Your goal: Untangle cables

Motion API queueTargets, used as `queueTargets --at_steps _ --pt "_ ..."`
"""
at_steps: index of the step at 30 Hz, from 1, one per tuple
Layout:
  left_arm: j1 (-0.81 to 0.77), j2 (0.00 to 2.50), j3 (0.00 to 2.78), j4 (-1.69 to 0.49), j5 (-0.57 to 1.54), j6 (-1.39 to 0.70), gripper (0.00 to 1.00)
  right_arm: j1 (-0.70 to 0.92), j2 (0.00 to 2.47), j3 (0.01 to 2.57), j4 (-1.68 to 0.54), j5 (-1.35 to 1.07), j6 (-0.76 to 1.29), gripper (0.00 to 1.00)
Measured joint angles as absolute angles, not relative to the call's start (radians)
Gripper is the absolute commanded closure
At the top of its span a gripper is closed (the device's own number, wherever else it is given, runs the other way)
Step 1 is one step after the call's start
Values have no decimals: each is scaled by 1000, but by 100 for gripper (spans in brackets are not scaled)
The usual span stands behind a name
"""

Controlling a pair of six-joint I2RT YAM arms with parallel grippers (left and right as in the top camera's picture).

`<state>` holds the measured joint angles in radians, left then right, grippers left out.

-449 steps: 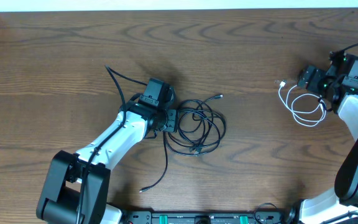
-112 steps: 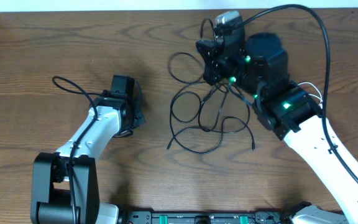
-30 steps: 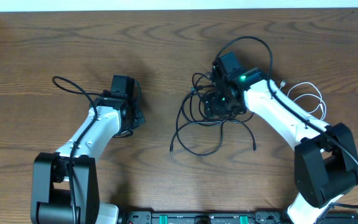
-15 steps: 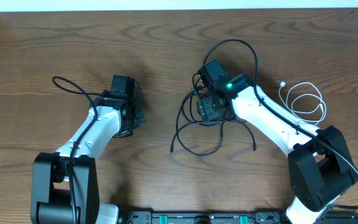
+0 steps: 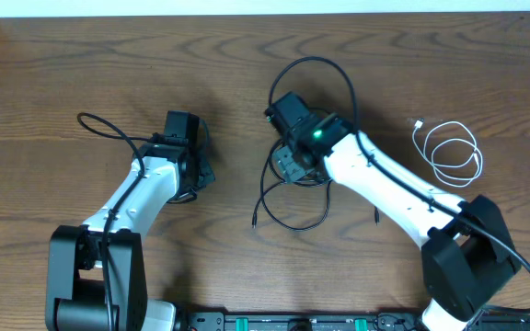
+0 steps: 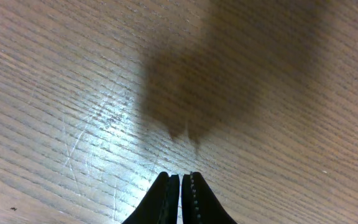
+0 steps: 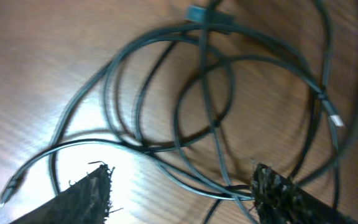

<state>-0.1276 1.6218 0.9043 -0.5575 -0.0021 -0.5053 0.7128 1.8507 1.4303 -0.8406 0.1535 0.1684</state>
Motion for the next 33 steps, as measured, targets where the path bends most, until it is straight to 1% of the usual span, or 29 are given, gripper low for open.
queueTargets --at_steps 3,5,6,8,21,29,31,33 --pt "-128 1622 904 -558 -2 -505 90 730 1851 1429 -826 151 144 39" --pt "-128 1622 904 -558 -2 -505 90 730 1851 1424 -802 152 136 44" --pt "-128 1622 904 -558 -2 -505 90 728 1851 1415 -785 152 130 49" --pt "-128 1622 904 -558 -2 -505 90 723 1851 1399 -764 151 123 53" --pt "-128 1622 904 -561 -2 -505 90 681 1862 1326 -655 153 121 55" --pt "-128 1622 904 -561 -2 -505 90 677 1959 1325 -601 158 122 55" --pt "-128 1622 904 -561 -2 -505 90 677 1985 1325 -597 162 126 57" --pt "-128 1622 904 -561 -2 -505 90 676 2017 1324 -590 171 134 61"
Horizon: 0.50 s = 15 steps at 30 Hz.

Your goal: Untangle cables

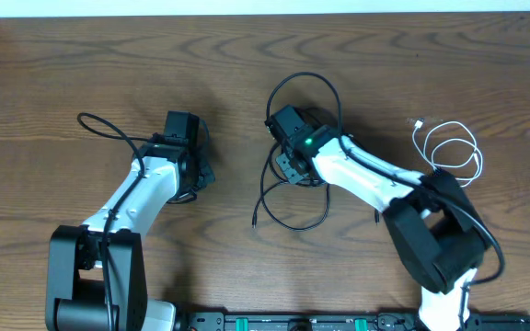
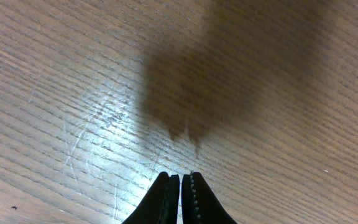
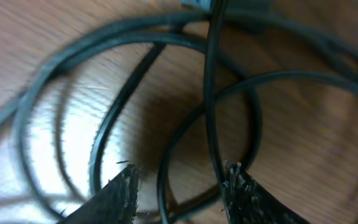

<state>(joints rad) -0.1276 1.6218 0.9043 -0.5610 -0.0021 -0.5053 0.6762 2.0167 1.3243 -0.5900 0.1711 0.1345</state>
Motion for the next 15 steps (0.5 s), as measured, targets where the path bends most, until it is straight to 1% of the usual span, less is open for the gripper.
queueTargets --at_steps 2,5,7,9,15 --pt "-128 1622 904 -561 -2 -505 90 673 2032 1325 -586 174 149 68" --pt "-128 1622 904 -562 -2 -505 90 664 2035 1326 -583 178 168 89" --pt "-128 1622 904 -562 -2 -505 90 658 2036 1326 -586 176 175 96" --pt "-128 1622 904 -562 -2 -505 90 657 2036 1326 -590 175 179 99" --pt "-128 1622 904 -561 -2 -505 90 651 2027 1327 -617 149 183 99"
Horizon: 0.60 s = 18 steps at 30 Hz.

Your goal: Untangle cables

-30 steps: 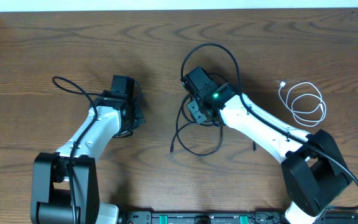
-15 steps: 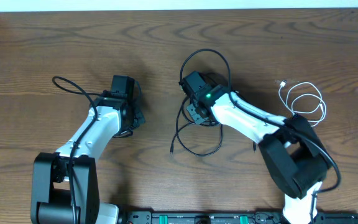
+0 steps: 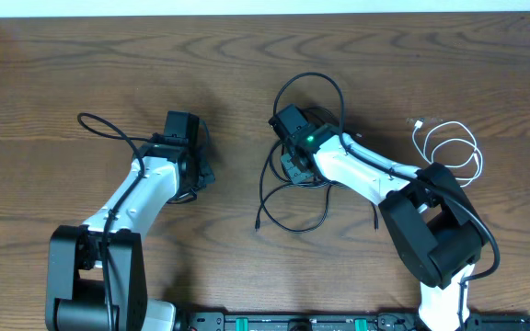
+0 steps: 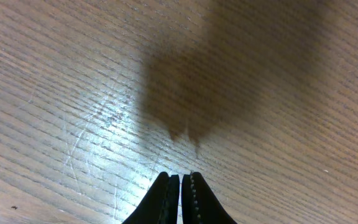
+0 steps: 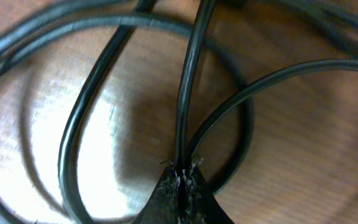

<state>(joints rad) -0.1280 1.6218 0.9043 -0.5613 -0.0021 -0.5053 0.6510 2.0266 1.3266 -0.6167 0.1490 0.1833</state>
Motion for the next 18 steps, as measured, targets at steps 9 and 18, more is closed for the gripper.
queueTargets --at_steps 9,18 --pt "-128 1622 904 -562 -2 -505 90 578 1734 1323 -608 -115 193 99" --pt "-128 1622 904 -562 -2 -505 90 472 1377 1324 -451 -450 202 99"
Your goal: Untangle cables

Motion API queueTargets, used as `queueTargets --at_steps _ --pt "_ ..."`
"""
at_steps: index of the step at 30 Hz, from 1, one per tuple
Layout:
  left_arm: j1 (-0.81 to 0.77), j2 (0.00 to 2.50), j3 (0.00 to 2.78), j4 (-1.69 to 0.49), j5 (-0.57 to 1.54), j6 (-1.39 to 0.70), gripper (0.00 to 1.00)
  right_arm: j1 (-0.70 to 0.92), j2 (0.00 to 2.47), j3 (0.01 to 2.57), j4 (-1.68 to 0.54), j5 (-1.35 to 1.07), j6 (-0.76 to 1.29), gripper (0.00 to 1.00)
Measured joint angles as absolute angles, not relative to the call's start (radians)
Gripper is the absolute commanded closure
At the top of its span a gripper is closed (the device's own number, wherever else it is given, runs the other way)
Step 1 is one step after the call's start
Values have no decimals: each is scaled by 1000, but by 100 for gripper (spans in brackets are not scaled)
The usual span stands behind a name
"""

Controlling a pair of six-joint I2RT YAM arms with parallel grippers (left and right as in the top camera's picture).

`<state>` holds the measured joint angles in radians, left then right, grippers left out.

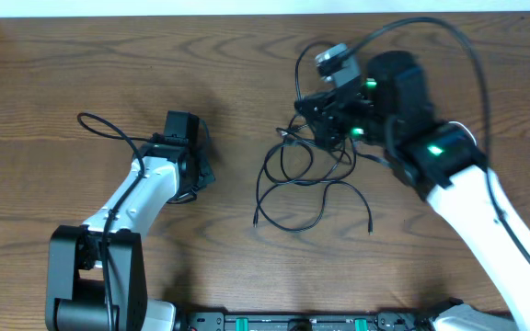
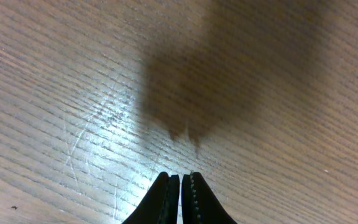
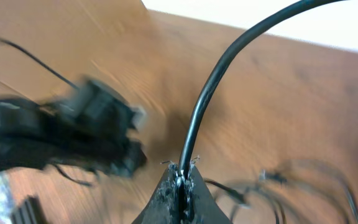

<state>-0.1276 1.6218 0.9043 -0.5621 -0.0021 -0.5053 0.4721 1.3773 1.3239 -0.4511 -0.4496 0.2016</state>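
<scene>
A tangle of black cable (image 1: 293, 184) lies on the wooden table (image 1: 81, 55) at mid-table, its upper strands drawn up toward my right gripper (image 1: 316, 118). That gripper is raised off the table and shut on one black strand (image 3: 211, 93), pinched between the fingertips of the right gripper (image 3: 182, 171). More of the tangle (image 3: 278, 180) shows blurred below it. My left gripper (image 1: 202, 173) rests low at the left, and the left wrist view shows the left gripper (image 2: 180, 178) shut with nothing in it over bare wood. The white cable is hidden behind the right arm.
The right arm's own black lead (image 1: 421, 23) arcs high over the back right of the table. The left arm's lead (image 1: 99, 124) loops at the left. The left arm (image 3: 73, 130) appears blurred in the right wrist view. A black bar (image 1: 293, 322) lines the front edge.
My right gripper, then shut on a strand down at the table, is now raised well above it and further right, still holding the strand. The tangle has stretched upward. The left arm is unchanged.
At first my right gripper hung open above the black tangle. Then it was lower, its fingers astride a strand. Then it was shut on that strand at the table, and now it holds it lifted. The left gripper stayed shut and still throughout.
</scene>
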Motion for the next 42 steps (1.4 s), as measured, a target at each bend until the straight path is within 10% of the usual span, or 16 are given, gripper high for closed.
queueTargets --at_steps 17,42 --pt "-128 1622 904 -566 -2 -505 90 464 1102 1325 -586 -160 201 99" --pt "-128 1622 904 -569 -2 -505 90 464 1629 1325 -953 102 202 93"
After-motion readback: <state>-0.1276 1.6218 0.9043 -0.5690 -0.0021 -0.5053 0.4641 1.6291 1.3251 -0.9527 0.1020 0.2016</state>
